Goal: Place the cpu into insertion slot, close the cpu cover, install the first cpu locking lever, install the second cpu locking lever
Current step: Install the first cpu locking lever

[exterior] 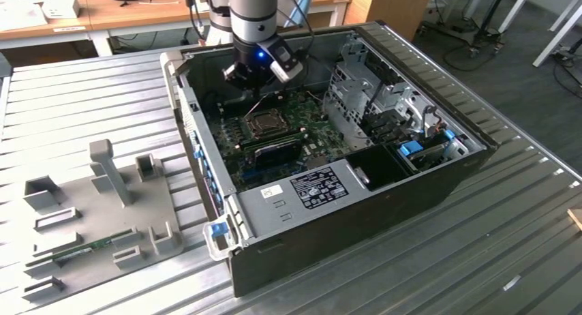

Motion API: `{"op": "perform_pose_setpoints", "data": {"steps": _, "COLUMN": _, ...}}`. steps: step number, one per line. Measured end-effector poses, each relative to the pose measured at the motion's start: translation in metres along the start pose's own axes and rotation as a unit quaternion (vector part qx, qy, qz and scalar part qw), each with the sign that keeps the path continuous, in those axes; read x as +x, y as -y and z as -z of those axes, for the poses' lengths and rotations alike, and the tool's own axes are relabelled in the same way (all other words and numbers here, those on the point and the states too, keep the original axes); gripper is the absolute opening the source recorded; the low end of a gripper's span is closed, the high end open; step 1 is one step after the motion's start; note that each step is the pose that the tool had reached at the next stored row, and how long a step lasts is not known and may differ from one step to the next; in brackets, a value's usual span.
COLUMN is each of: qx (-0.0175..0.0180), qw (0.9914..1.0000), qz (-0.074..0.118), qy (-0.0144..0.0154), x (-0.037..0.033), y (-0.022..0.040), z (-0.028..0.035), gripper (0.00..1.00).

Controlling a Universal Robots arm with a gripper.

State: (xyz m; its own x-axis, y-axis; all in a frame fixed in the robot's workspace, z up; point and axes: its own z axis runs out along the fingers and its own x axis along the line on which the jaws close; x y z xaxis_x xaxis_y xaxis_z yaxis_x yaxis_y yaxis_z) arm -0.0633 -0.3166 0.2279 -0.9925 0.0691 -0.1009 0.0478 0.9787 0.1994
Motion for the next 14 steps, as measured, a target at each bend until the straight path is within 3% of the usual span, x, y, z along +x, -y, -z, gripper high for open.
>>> {"op": "perform_pose_setpoints", "data": {"steps": 14, "qx": -0.0001, "qw": 1.0, "qz": 0.0, "qy": 0.0002, "x": 0.0001, "y": 0.0007, "z": -0.0023, "gripper": 0.1}}
